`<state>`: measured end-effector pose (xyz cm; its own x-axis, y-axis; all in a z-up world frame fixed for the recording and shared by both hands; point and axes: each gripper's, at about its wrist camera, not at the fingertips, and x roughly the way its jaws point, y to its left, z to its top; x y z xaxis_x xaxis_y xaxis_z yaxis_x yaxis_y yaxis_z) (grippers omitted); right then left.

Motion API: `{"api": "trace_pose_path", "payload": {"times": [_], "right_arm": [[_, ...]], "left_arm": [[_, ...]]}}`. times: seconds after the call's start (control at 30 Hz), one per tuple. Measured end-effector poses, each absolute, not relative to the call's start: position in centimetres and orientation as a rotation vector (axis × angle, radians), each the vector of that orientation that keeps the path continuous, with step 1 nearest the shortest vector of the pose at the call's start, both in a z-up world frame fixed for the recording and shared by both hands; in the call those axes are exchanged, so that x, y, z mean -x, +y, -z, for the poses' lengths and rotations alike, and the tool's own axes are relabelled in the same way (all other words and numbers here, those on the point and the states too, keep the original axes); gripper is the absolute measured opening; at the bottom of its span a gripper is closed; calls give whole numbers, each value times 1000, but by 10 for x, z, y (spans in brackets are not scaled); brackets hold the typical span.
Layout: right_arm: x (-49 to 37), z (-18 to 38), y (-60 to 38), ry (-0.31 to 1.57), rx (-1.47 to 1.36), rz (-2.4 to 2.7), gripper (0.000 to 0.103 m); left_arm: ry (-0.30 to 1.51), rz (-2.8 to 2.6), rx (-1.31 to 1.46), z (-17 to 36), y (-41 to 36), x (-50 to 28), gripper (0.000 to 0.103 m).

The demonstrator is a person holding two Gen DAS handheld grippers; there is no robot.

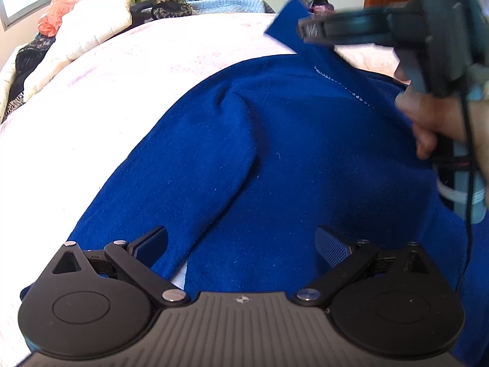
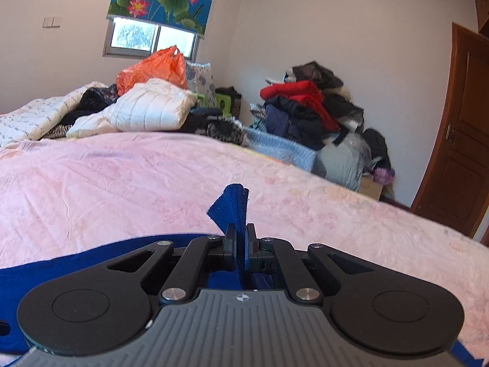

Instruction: Fold small clothes

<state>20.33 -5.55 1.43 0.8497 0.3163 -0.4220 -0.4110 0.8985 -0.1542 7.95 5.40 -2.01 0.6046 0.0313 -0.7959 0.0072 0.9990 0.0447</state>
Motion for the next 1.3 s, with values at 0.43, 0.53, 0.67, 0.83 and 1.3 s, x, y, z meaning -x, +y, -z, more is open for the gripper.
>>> {"api": "trace_pose_path", "payload": {"times": [0.43,0.53,0.67,0.83,1.3], "right_arm": [[-208,27,-33,566,209,-457,35],[-200,22,-39,561,206,-460,36],[-193,12,-60,561,107,-458,41],[-206,36,-74,760,7,-500,49],[-140,32,-96,715,70,-424,69]], "left_arm": [[931,-30,-16,20,59,-73,103],[930,-29,-24,20,58,-73,103],[932,-30,-7,19,58,-71,103],[939,-18,-14,18,55,-67,103],[908,-81,-31,10,59,-54,103]]}}
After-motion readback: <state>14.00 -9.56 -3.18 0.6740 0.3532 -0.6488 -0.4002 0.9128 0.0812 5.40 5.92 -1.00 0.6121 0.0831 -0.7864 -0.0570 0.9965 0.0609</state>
